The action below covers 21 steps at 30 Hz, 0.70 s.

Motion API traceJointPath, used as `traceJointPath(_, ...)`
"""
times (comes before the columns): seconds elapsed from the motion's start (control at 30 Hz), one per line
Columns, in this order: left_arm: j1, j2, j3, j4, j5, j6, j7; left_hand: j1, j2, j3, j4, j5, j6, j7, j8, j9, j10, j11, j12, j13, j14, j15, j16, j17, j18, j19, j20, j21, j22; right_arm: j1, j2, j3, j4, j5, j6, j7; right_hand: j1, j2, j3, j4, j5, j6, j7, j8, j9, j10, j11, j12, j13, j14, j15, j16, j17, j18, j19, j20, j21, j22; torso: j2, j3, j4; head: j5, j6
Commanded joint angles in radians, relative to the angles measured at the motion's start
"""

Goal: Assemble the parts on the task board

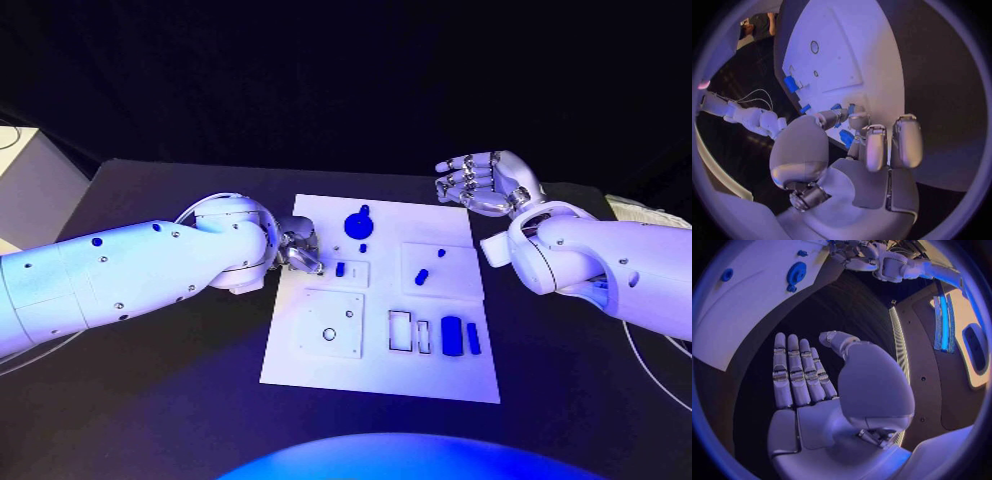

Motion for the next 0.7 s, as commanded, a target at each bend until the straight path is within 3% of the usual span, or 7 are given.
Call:
traceJointPath(0.03,-0.003,0.001,-0.003,-0.001,-0.002,0.037,-0.002,0.002,0.009,0.185,-0.182,0.003,0.020,-0.016,0.004,0.000,0.007,-0.002,0.007,0.002,0.089,-0.006,0.006,0.205,-0.015,0.005,0.000,0.003,0.048,-0.001,0.000,0.000,0.002,-0.007,0.016,0.008,0.000,0.007,0.001,-0.006,0.006,0.000,0.011,-0.004,-0.001,0.002,0.001,-0.003,-0.001,0.002,0.001,-0.004,-0.001,0.004,0.004,0.001,0.001,-0.001,0.000,-0.0002,0.0003,-0.001,-0.001)
traceJointPath(0.4,-0.003,0.006,-0.003,-0.002,0.037,0.036,-0.003,-0.019,-0.006,0.172,-0.172,0.001,0.031,-0.020,0.006,-0.006,0.025,-0.004,0.024,0.025,0.089,-0.007,0.006,0.205,-0.015,0.005,0.000,0.003,0.049,-0.001,0.000,0.000,0.002,-0.007,0.016,0.007,0.000,0.007,0.001,-0.006,0.006,0.000,0.011,-0.004,-0.001,0.002,0.001,-0.003,-0.001,0.002,0.001,-0.004,-0.001,0.004,0.004,0.001,0.001,-0.001,0.000,0.0000,0.0002,0.000,-0.003)
traceJointPath(0.7,-0.003,0.010,-0.003,-0.007,0.054,0.017,-0.002,-0.082,-0.029,0.129,-0.125,-0.009,0.038,-0.033,0.006,-0.019,0.031,-0.012,0.026,0.022,0.089,-0.014,0.006,0.204,-0.015,0.006,-0.003,0.002,0.050,-0.001,-0.001,0.000,0.003,-0.007,0.016,0.007,-0.001,0.007,0.001,-0.007,0.007,0.001,0.011,-0.004,-0.001,0.003,0.001,-0.004,-0.001,0.002,0.001,-0.004,-0.002,0.004,0.005,0.001,0.001,-0.003,0.000,0.0005,0.0000,-0.002,-0.004)
